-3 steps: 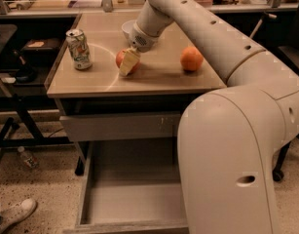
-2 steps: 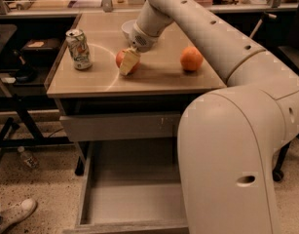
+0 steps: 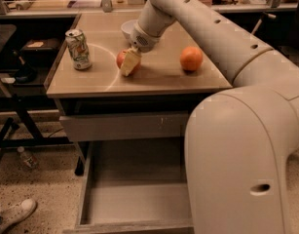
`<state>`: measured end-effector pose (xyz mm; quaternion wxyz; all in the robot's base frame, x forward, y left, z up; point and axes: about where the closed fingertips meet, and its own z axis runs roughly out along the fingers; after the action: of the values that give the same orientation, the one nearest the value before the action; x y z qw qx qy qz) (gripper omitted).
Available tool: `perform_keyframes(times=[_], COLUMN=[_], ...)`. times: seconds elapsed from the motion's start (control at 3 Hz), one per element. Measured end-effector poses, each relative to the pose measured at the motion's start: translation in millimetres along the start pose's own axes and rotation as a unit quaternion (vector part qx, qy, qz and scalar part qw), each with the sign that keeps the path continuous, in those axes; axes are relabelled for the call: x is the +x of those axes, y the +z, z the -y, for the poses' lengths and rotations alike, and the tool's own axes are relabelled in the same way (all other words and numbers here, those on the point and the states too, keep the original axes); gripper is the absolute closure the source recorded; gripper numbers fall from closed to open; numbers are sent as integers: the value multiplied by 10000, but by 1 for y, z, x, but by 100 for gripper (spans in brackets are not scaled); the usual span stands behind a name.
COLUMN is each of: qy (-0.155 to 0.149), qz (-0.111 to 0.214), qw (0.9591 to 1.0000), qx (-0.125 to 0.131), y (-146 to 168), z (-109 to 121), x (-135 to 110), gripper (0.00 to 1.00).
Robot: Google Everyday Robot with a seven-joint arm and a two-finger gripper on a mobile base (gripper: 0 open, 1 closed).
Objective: Place apple into middle drawer
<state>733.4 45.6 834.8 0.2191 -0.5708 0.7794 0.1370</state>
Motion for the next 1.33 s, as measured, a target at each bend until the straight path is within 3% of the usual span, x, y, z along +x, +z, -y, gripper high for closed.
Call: perform_keyframes(times=[0.33, 1.0, 1.33], qy=[119, 476, 476], qz=[29, 31, 31], qw=[9998, 9980, 9980], qx=[181, 417, 417], y=[-24, -61, -61], z=[-15, -75, -75], x=[13, 54, 54], gripper=[100, 100, 100])
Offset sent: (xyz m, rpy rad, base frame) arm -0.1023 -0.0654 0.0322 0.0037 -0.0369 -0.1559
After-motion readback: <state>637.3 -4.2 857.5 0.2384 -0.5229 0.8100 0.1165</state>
